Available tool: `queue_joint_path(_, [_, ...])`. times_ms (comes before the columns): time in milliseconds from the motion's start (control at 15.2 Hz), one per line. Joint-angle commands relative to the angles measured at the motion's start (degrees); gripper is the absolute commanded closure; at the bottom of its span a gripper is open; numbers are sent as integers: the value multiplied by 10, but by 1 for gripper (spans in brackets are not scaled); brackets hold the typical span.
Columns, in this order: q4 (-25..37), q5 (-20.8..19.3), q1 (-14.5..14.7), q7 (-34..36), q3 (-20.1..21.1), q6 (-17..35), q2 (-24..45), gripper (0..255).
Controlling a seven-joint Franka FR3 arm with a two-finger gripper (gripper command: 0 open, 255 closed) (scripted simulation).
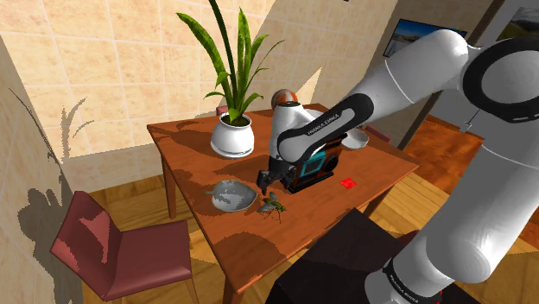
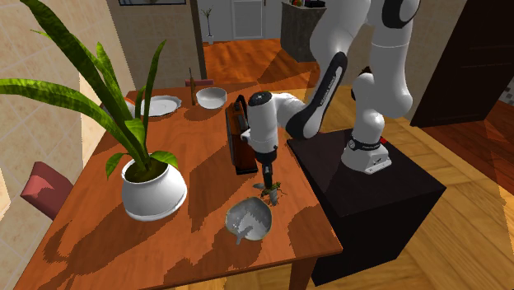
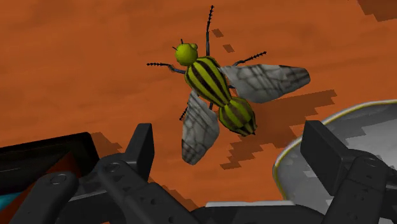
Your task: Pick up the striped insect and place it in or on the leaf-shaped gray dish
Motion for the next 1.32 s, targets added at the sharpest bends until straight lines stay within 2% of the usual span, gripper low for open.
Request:
queue_joint_path(0, [19,-21,4,24,-7,23,44,0])
queue_joint_path(594, [21,-44,11,42,-20,83,108,0])
queue_joint_path(1056, [21,-44,11,42,-20,83,108,0])
queue_joint_path(1122, [21,-44,11,42,-20,83,108,255])
queue_joint_path(1254, [21,-44,11,42,-20,83,108,255])
